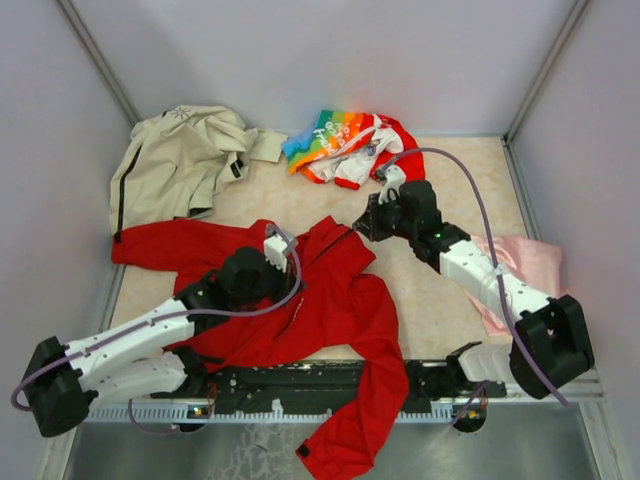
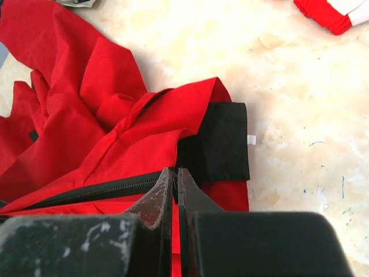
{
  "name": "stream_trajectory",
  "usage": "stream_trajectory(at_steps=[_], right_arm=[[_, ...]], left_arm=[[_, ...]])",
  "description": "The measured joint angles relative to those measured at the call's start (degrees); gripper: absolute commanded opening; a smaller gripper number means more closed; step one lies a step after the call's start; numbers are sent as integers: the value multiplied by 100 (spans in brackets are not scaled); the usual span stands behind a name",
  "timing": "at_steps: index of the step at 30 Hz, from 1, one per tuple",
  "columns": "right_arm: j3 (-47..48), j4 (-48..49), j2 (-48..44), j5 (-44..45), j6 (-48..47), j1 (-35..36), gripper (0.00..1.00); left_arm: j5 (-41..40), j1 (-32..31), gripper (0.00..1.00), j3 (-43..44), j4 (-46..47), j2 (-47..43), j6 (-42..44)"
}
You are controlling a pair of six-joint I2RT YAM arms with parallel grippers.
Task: Zip up the jacket
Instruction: Zip the zipper on the jacket.
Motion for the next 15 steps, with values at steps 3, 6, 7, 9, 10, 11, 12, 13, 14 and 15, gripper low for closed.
stream_trajectory(at_steps=[3, 6, 7, 9, 10, 11, 12, 13, 14, 15], right_arm=[[188, 15, 120, -20, -9, -37, 0], [367, 13, 245, -17, -13, -144, 0], [435, 20, 284, -15, -13, -210, 0], [573, 15, 350, 9, -13, -391, 0], [708, 13, 398, 28, -9, -496, 0], [774, 15, 420, 44, -7, -645, 0], [885, 9, 457, 63, -4, -772, 0], [1019, 13, 505, 79, 11, -896, 0], [1165, 11, 551, 98, 26, -1001, 0], [1344, 11, 610, 140, 31, -1099, 0]], left_arm=[[-254, 0, 0, 59, 79, 13, 0], [-553, 4, 2, 251, 160, 229, 22], [-649, 9, 3, 385, 157, 380, 37], [-868, 42, 6, 793, 160, 807, 66], [-940, 74, 7, 1021, 173, 1029, 83], [-984, 118, 7, 1263, 197, 1252, 103], [-1001, 192, 7, 1543, 254, 1495, 127], [-988, 278, 8, 1742, 319, 1674, 136], [-905, 431, 7, 2041, 380, 1915, 133], [-804, 599, 7, 2297, 437, 2129, 127]])
